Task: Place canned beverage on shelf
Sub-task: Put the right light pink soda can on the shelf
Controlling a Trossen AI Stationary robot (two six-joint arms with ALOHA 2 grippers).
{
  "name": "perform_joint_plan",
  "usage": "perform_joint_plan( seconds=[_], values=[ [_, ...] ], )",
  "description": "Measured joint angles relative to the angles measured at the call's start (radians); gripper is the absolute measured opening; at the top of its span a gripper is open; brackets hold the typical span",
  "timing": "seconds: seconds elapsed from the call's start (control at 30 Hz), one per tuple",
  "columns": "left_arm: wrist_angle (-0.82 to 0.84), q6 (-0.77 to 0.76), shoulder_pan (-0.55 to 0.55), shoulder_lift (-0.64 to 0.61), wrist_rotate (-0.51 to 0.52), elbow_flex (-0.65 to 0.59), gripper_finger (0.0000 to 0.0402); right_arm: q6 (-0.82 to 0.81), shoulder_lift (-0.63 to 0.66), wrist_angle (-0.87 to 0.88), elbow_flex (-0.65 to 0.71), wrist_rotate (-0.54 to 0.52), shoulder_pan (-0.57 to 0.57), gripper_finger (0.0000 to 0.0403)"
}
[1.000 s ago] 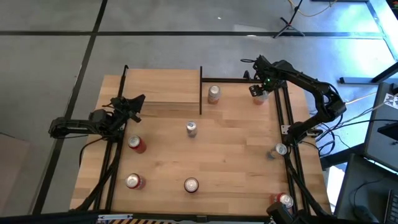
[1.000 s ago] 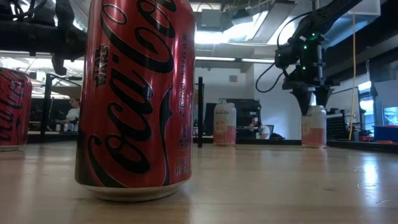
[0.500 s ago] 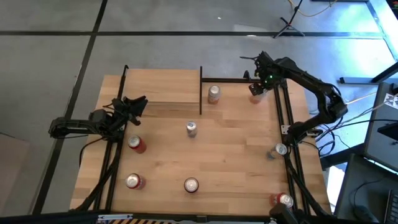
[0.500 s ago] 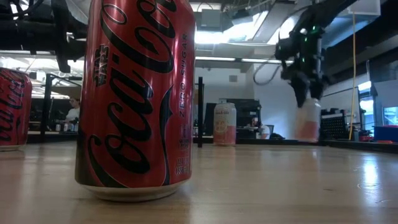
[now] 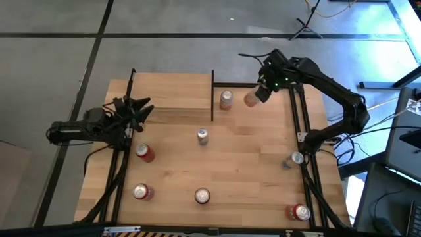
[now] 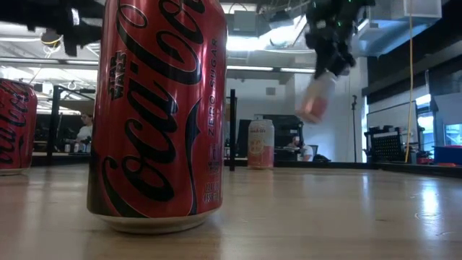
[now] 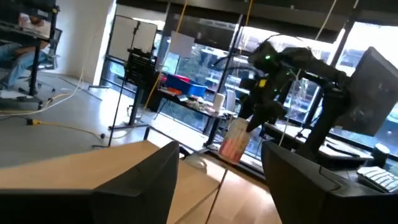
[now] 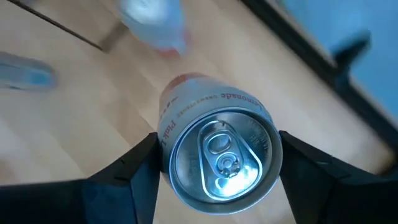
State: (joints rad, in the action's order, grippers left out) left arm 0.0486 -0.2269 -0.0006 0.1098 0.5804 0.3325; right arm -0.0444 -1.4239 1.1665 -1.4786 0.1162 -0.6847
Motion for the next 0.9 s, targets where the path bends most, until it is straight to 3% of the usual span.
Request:
perform_joint_plan(
  seconds=[0.33, 0.57, 0.73, 0.9],
  values=[
    [0.044, 0.000, 0.000, 0.297, -0.052, 0.206, 0.0211, -0.022, -0.035, -0.063, -0.222, 0.000, 0.189, 0.0248],
    [0.127, 0.001, 0.037, 0.520, -0.063, 0.426, 0.0211, 0.001, -0.115, -0.091, -0.345, 0.008, 0.293, 0.0249],
    [0.209, 0.000, 0.112, 0.680, -0.173, 0.549, 0.0211, 0.024, -0.161, -0.191, -0.377, 0.011, 0.342, 0.0250],
    [0.274, -0.007, 0.227, 0.810, -0.397, 0.653, 0.0211, 0.028, -0.196, -0.260, -0.378, 0.055, 0.360, 0.0250]
  ],
)
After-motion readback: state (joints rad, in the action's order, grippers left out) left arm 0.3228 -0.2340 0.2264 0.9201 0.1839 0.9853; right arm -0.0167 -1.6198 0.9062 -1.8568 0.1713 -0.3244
